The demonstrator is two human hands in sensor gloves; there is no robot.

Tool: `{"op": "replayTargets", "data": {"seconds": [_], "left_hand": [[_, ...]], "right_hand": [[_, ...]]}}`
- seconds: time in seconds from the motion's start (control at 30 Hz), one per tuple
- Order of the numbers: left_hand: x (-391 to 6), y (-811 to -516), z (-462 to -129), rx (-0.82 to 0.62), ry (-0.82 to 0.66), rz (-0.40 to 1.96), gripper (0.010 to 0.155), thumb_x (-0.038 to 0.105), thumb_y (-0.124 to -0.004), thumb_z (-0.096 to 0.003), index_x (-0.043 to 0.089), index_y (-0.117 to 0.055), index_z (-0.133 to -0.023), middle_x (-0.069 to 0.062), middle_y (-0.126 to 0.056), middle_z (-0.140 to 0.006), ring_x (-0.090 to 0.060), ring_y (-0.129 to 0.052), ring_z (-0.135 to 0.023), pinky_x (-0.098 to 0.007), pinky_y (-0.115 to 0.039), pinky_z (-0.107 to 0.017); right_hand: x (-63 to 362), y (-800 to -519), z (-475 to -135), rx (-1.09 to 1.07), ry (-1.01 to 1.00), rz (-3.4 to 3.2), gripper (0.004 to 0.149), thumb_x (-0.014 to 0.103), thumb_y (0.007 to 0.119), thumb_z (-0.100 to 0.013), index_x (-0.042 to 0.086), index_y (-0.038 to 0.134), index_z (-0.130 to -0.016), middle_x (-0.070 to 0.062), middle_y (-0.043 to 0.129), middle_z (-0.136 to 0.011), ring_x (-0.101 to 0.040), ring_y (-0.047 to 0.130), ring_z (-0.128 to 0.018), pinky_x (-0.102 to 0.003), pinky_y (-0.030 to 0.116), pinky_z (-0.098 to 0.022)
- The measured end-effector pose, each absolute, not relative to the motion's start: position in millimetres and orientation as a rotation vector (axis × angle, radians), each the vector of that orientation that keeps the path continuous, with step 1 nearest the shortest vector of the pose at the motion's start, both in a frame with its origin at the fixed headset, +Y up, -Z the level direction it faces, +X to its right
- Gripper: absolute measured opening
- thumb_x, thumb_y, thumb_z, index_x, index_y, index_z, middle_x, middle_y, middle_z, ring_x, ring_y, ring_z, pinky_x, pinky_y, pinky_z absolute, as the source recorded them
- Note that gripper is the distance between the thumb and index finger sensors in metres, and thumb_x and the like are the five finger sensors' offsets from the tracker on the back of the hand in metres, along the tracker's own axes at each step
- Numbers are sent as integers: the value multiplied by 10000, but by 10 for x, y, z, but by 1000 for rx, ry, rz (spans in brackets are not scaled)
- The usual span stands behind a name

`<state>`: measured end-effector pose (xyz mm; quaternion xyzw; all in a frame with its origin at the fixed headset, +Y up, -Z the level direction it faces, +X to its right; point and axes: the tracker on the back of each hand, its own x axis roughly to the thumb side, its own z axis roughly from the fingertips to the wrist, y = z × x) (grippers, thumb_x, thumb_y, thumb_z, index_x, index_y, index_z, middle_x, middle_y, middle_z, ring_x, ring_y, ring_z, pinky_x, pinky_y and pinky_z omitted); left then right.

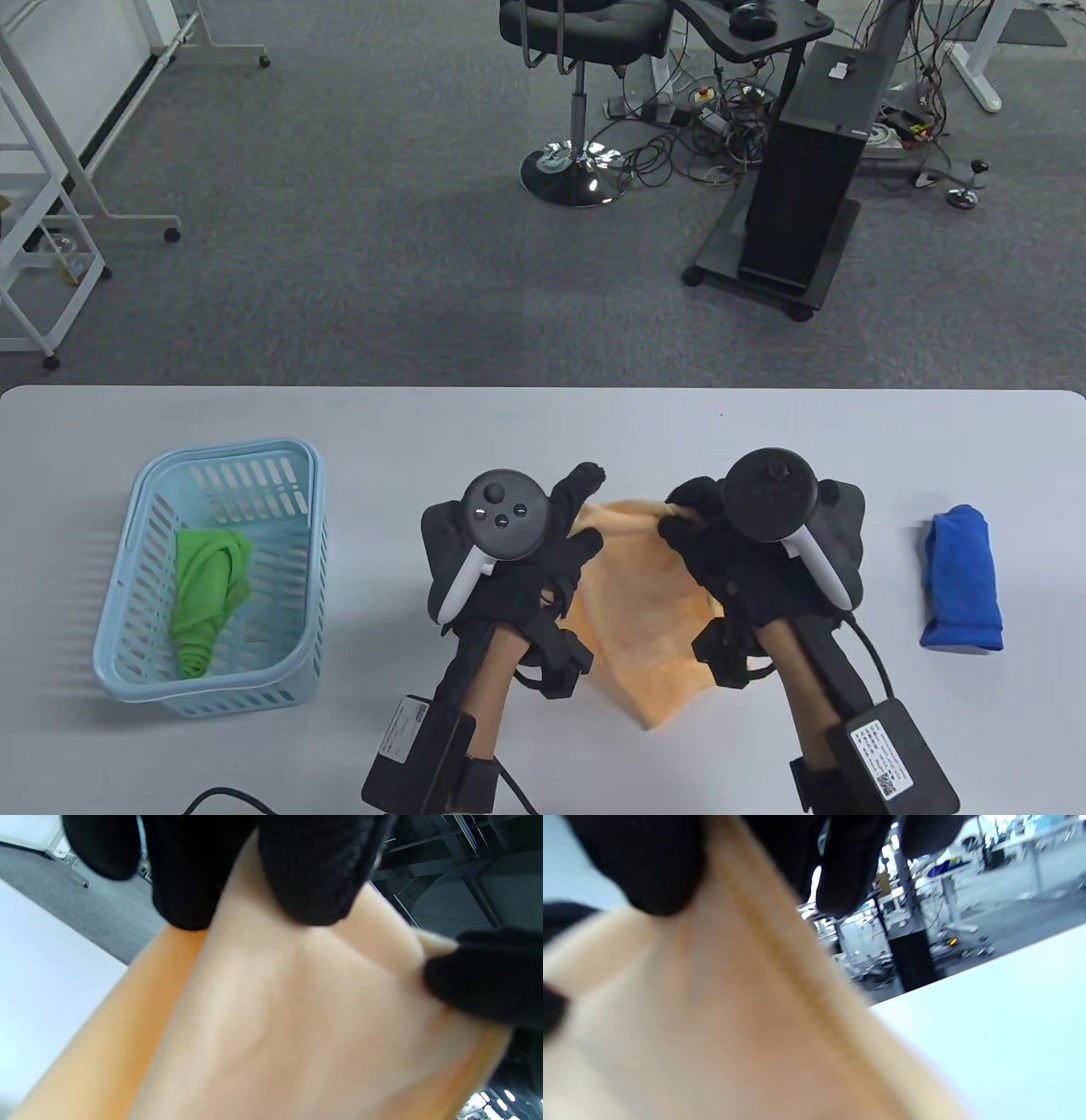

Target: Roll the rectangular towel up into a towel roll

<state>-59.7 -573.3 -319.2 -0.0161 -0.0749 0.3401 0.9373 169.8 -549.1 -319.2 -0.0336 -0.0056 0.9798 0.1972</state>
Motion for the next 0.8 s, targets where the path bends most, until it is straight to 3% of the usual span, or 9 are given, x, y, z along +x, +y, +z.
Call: {"op": "replayTargets", "data": {"seconds": [0.07,0.2,0.33,0.4,0.53,0.6,0.67,0.73,0.8], "left_hand": [[-543,-5617,-3174,19,-126,546,477,320,-877,-399,326,-933,-872,-87,-1006,-684,-355,-954,-698,-642,-682,-593],[-470,-5517,-3208,96,-117,298,464,425,-849,-389,324,-968,-825,-61,-1022,-689,-339,-974,-695,-621,-709,-585],[-498,-5536,-3353,37,-81,289,475,444,-837,-388,326,-968,-829,-106,-919,-882,-355,-951,-719,-615,-708,-585],[-539,-5560,-3448,2,-84,394,474,415,-839,-399,312,-953,-848,-110,-826,-995,-306,-989,-632,-580,-754,-544],[-540,-5671,-3671,-94,-72,554,476,373,-836,-418,289,-929,-878,-123,-822,-1012,-124,-1050,-275,-428,-890,-318],[-530,-5718,-3789,-97,-64,621,474,329,-800,-441,292,-885,-905,-114,-872,-968,-34,-1046,-139,-350,-927,-211],[-526,-5708,-3897,-10,-46,732,457,279,-795,-442,317,-889,-888,-115,-934,-911,-19,-1069,-128,-349,-946,-191],[-506,-5649,-3994,40,-63,824,443,251,-806,-436,317,-901,-864,-121,-940,-904,-108,-1151,-313,-435,-948,-300],[-487,-5554,-4072,59,-143,876,438,245,-805,-438,314,-887,-863,-117,-905,-946,-255,-1105,-622,-568,-836,-486]], "right_hand": [[1754,-5495,-3200,-108,2,2741,510,500,805,-325,236,871,-756,-57,799,-747,-334,764,-829,-653,484,-680],[1777,-5537,-3231,-59,68,2664,483,480,802,-334,205,917,-715,-96,804,-791,-346,814,-781,-623,553,-660],[1801,-5623,-3354,-58,159,2613,487,430,800,-350,203,901,-769,-125,781,-873,-203,991,-472,-477,790,-492],[1859,-5693,-3455,-139,176,2522,494,401,799,-351,189,890,-788,-147,845,-828,-108,1028,-285,-391,874,-366],[1940,-5887,-3653,-285,182,2434,509,383,798,-342,185,877,-804,-137,909,-757,-8,1013,-102,-298,921,-216],[1967,-5982,-3749,-308,190,2266,510,359,803,-342,178,871,-814,-137,915,-749,-3,1022,-103,-295,924,-205],[1982,-5999,-3831,-309,142,2156,508,347,803,-342,188,865,-821,-133,900,-768,-23,1048,-173,-315,923,-255],[2014,-5922,-3904,-325,38,2141,511,337,790,-351,225,835,-848,-120,795,-880,-126,1046,-549,-399,840,-511],[2041,-5836,-3990,-224,-73,2131,503,342,782,-348,236,832,-838,-107,768,-901,-125,1008,-646,-403,799,-570]]}}
